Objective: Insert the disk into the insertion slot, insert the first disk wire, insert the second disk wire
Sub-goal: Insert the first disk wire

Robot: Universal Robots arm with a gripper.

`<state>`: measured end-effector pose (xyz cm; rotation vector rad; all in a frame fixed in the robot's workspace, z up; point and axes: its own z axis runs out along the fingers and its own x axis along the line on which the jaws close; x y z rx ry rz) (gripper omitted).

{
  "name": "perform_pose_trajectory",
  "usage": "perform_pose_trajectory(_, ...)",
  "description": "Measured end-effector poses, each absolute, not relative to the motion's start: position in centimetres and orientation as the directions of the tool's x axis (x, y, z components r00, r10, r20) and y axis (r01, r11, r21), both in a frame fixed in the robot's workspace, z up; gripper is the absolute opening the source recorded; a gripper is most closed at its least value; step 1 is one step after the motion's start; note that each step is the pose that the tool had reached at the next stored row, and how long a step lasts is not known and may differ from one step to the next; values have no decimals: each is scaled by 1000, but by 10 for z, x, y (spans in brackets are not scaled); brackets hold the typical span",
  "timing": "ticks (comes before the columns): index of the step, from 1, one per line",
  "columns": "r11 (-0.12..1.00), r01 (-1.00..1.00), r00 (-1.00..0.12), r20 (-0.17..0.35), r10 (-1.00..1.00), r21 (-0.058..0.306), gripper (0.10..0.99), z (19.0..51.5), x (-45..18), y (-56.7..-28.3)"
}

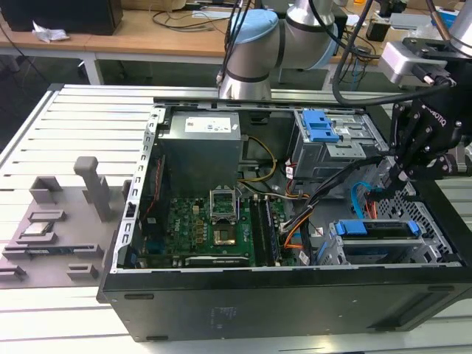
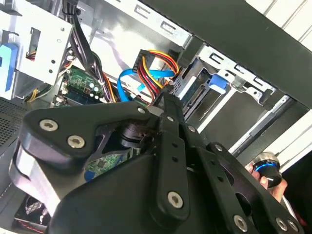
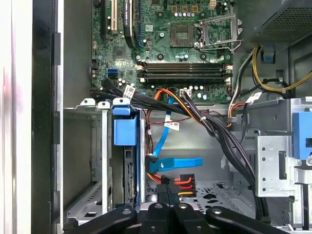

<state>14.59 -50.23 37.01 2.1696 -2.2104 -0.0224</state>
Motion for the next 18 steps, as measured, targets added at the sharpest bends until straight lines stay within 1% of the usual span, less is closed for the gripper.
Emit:
perform_pose_trajectory(1, 19, -999, -18, 21, -1000, 41, 114, 370, 146, -502)
perform_pose_trajectory(2, 19, -999, -18, 21, -1000, 41, 235, 370, 146, -502)
perform_pose_trajectory(3, 19, -999, -18, 21, -1000, 41, 298, 370, 146, -502)
perform_pose_trajectory(4, 19, -999, -18, 21, -1000, 41, 298, 370, 146, -502)
perform_pose_trajectory(5, 19, -999, -18, 22, -1000, 41, 361, 370, 146, -502)
perform_pose_trajectory(15, 20, -999, -18, 44, -999, 41, 361, 353, 146, -502)
perform_pose_trajectory(18, 20, -999, -18, 45, -999, 41, 361, 352, 146, -502)
